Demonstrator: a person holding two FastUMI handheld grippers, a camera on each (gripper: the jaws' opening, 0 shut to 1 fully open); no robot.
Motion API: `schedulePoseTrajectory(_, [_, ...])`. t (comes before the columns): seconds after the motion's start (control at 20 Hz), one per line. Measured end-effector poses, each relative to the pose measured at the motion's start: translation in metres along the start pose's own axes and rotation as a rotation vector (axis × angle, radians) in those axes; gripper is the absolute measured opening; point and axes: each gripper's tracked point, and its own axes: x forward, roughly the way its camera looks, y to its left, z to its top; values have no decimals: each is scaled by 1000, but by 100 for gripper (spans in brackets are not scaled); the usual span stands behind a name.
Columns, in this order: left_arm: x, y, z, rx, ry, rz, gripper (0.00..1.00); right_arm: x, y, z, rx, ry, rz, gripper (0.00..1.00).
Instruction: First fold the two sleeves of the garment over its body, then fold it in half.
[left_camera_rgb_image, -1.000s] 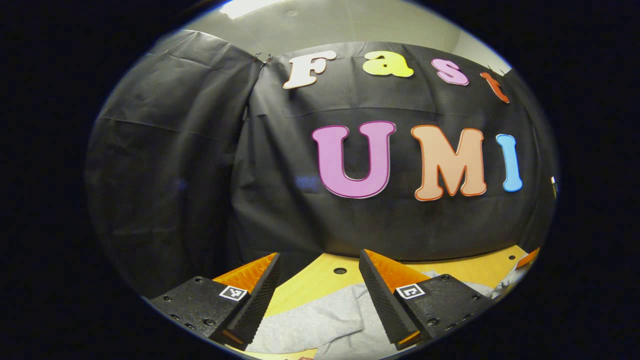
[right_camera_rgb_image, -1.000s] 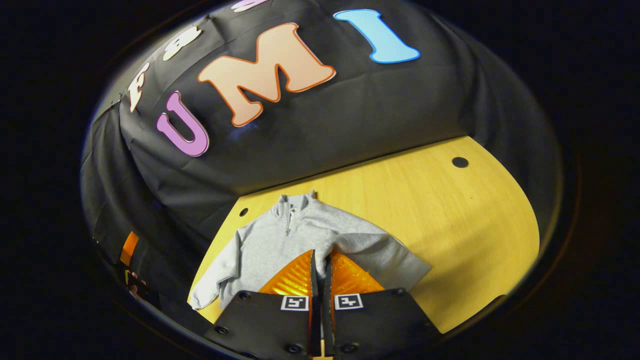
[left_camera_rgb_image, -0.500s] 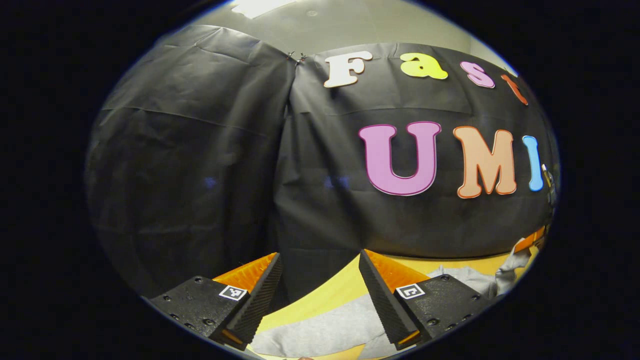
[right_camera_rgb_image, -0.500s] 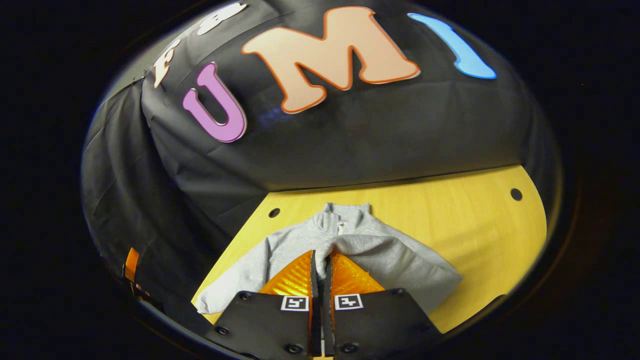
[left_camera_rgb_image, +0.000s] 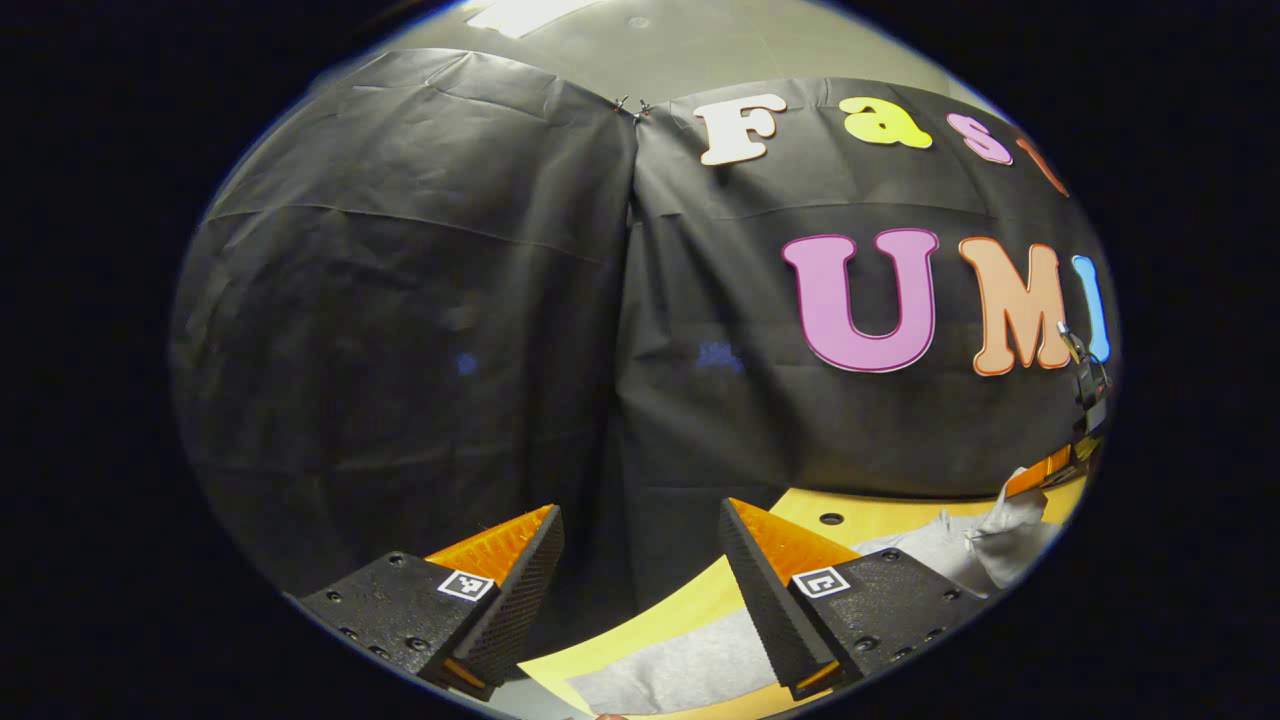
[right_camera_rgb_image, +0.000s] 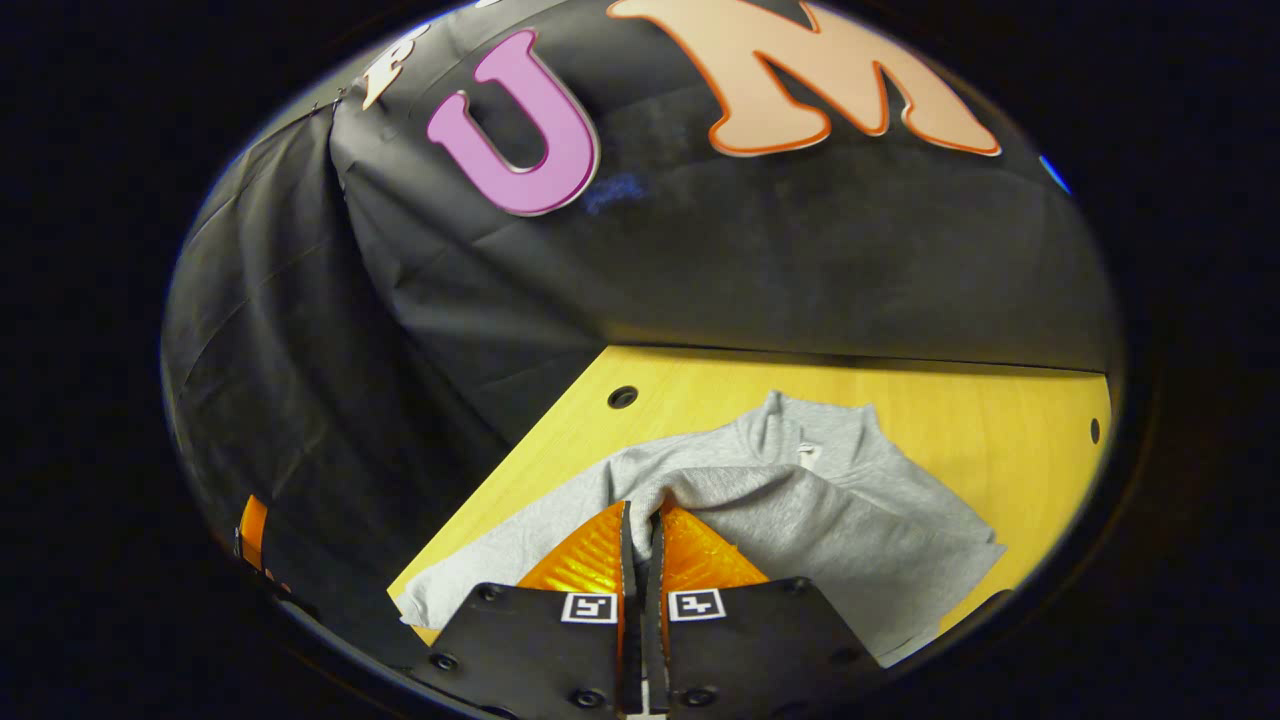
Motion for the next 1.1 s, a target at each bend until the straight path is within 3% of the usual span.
schedulePoseTrajectory(0.25, [-1,29,-14,0,33,44,92,56,21,-39,-58,123,1,5])
schedulePoseTrajectory(0.55, [-4,36,-47,25,77,39,93,88,37,-60,44,183,21,10])
schedulePoseTrajectory(0.7, [-3,36,-67,30,105,29,92,84,49,-46,41,123,62,100])
schedulePoseTrajectory(1.1, [-2,20,-140,45,254,-28,93,16,42,-14,-73,-39,37,98])
